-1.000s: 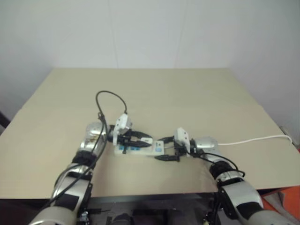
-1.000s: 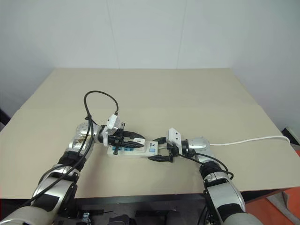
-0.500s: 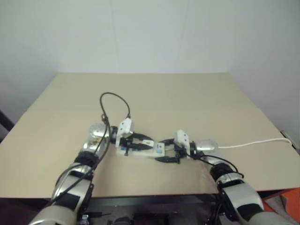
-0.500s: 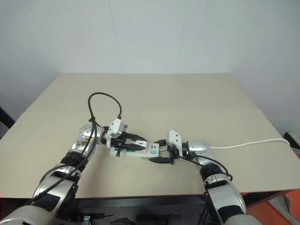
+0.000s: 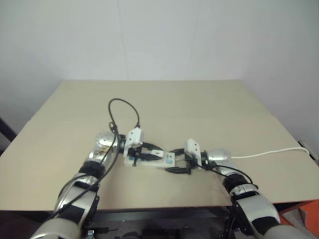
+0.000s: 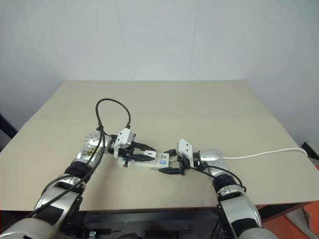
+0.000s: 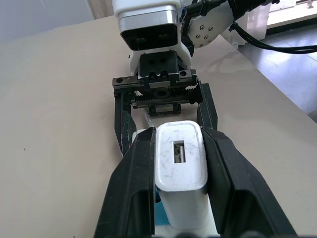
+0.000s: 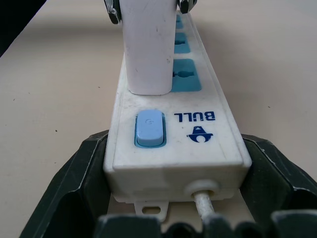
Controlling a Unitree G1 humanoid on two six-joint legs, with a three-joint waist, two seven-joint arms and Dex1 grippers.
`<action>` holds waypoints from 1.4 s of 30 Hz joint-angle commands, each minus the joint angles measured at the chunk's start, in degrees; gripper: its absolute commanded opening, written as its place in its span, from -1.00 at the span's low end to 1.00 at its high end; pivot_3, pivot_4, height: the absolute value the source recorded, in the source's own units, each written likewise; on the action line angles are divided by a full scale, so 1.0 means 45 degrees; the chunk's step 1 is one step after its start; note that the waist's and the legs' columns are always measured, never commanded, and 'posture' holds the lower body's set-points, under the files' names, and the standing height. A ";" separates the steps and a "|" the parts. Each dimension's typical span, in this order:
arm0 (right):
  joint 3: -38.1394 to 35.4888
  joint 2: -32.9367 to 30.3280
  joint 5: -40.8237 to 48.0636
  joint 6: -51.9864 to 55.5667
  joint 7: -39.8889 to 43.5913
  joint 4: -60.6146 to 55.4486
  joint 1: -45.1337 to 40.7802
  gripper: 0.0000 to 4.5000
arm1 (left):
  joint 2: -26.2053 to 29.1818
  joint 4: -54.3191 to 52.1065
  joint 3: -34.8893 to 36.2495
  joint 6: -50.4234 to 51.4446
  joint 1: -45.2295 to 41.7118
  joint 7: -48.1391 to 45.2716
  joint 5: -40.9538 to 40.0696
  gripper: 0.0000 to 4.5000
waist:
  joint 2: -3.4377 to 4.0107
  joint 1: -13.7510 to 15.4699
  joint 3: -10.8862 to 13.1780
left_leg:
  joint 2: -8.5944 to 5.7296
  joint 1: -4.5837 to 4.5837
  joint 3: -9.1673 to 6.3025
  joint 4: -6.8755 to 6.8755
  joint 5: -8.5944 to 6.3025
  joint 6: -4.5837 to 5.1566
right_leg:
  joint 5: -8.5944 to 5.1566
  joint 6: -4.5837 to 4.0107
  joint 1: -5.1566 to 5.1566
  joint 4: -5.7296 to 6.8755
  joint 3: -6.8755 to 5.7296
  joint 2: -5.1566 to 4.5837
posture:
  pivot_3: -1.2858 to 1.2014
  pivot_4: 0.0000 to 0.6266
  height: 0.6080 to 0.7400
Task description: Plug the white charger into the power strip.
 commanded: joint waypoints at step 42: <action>-0.1843 -0.4456 0.3833 0.4820 0.2579 -0.9419 0.3034 0.98 | 0.5823 -0.8634 0.5953 0.5083 0.6526 0.0695 -0.3353 1.00 | -0.0018 0.0133 0.0159 | 0.0009 -0.0603 -0.0004 -0.0108 0.0003 -0.0003 | 0.0011 -0.0047 -0.0640 0.0016 -0.0025 -0.0045 | 0.03 -0.52 1.00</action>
